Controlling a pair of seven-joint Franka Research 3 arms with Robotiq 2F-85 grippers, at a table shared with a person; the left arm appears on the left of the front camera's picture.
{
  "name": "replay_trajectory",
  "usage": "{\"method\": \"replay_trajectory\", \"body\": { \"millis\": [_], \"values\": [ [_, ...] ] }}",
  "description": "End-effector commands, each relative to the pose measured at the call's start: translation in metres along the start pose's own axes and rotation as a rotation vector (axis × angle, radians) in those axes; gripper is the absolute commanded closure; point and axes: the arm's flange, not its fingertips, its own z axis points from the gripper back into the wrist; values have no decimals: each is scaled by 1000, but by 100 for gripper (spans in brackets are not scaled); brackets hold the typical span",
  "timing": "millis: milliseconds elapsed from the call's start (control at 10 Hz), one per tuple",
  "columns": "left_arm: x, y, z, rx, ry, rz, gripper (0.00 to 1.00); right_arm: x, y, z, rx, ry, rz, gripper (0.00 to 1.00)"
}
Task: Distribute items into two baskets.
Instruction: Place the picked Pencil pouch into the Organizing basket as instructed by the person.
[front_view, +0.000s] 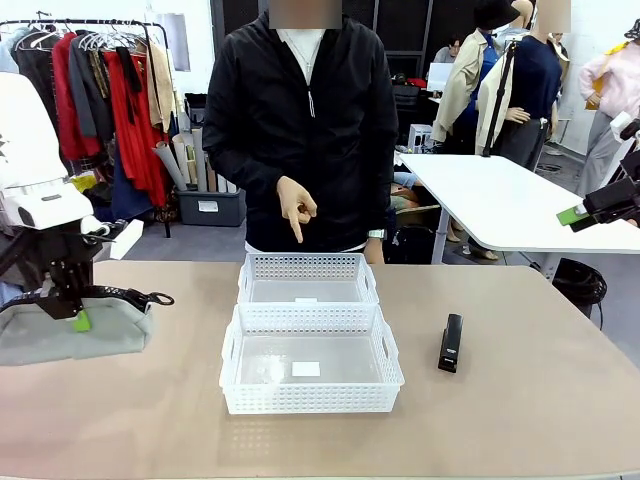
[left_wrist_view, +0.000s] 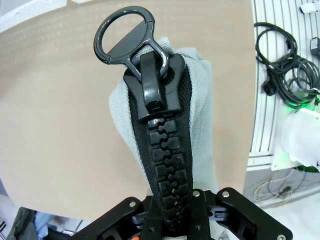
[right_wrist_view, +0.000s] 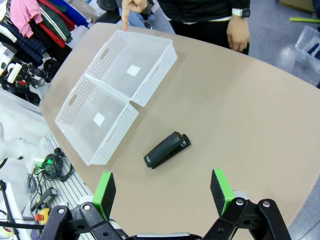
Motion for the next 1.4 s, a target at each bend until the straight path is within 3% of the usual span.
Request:
{"method": "replay_trajectory", "body": {
  "millis": [0, 600, 1300],
  "values": [
    [-3, -1, 1, 3, 3, 4, 100, 1, 1, 1, 1, -3, 1, 0],
    [27, 38, 19, 38, -12, -53, 100, 1, 1, 1, 1, -3, 1, 0],
    [104, 98, 37, 61, -65, -161, 100, 1, 1, 1, 1, -3, 1, 0]
  ]
}}
